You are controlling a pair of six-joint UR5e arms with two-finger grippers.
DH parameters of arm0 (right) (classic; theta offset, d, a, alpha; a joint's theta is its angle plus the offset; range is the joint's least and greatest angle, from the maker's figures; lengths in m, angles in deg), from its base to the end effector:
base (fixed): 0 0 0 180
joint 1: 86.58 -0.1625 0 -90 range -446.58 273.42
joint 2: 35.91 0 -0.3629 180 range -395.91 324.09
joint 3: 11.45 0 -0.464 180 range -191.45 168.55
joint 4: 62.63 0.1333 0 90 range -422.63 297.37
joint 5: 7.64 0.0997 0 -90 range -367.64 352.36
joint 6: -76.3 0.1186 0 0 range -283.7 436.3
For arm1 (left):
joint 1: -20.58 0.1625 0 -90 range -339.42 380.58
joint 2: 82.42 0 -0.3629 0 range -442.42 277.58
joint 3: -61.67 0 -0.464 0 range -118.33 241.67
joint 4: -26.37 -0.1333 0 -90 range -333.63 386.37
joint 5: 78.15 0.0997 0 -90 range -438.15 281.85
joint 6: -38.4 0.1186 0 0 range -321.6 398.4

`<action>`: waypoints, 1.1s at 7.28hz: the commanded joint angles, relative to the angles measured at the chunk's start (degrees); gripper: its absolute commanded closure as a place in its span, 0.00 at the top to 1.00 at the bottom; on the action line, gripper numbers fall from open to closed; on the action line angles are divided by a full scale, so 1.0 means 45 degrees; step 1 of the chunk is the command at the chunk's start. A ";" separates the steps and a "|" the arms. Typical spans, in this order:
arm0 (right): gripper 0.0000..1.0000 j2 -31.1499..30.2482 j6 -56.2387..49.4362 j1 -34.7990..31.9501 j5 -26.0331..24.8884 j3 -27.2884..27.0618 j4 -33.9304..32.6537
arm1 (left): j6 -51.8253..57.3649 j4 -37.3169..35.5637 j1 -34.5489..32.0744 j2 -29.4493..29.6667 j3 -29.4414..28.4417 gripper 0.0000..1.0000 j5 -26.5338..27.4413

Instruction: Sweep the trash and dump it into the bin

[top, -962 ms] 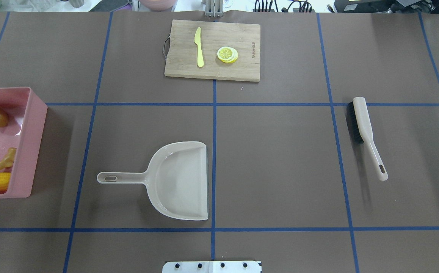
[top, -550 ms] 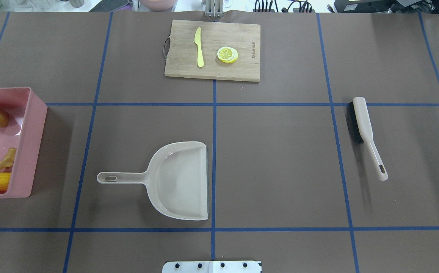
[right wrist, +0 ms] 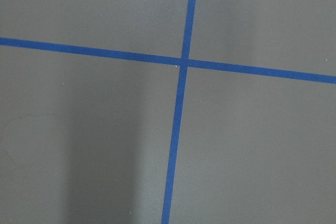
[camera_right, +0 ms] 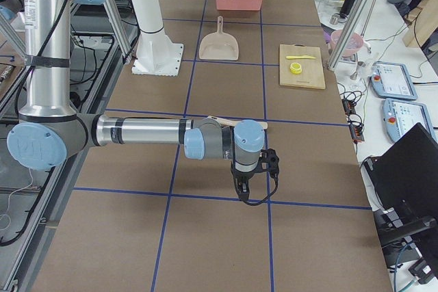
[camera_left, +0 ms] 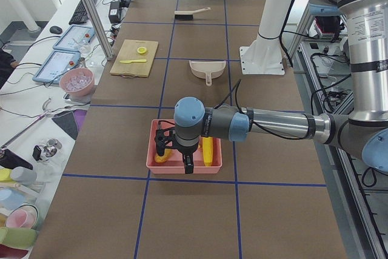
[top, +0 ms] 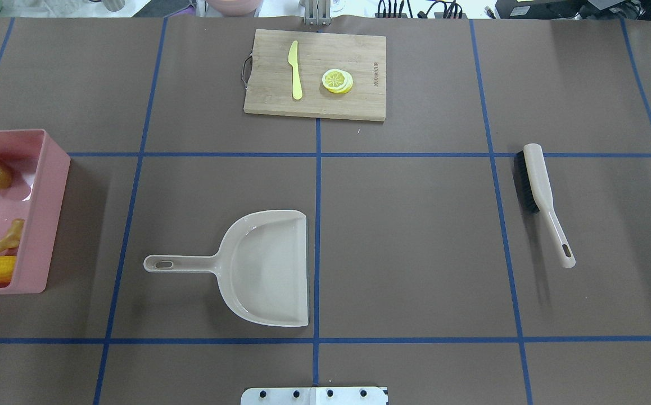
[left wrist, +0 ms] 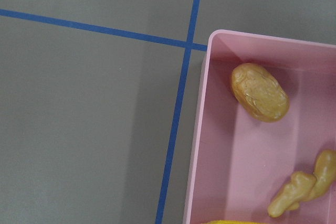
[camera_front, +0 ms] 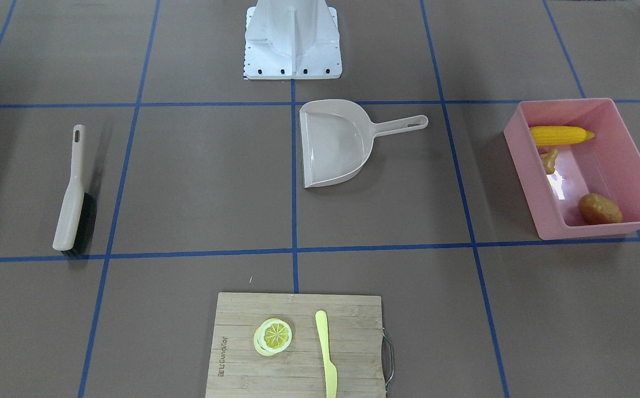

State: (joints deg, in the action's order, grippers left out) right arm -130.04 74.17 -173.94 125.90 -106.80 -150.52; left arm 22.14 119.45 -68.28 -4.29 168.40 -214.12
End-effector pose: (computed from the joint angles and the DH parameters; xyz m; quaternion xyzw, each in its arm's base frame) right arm 0.0266 -0.5441 0.5946 0.0253 -0.3708 -0.0494 0.9270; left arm -0.0381 -0.4987 0.5462 0.0041 0.3947 -0.0940 0.9140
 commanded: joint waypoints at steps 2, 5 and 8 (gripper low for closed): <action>1.00 0.0000 -0.0035 0.0019 -0.0008 0.0076 0.0000 | 0.0000 0.0000 -0.0001 0.0000 0.0014 0.99 0.0000; 1.00 0.0000 -0.0054 0.0019 -0.0106 0.0136 0.0000 | 0.0406 -0.0020 -0.0001 -0.0020 -0.0005 0.99 0.0019; 1.00 0.0195 0.0004 0.0019 -0.0300 0.0096 0.0000 | 0.0625 -0.0078 -0.0001 -0.0039 -0.0025 0.99 0.0000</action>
State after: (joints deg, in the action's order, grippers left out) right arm -129.44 74.05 -173.86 125.07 -106.42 -150.52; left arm 24.77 119.17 -68.28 -4.43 168.31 -214.09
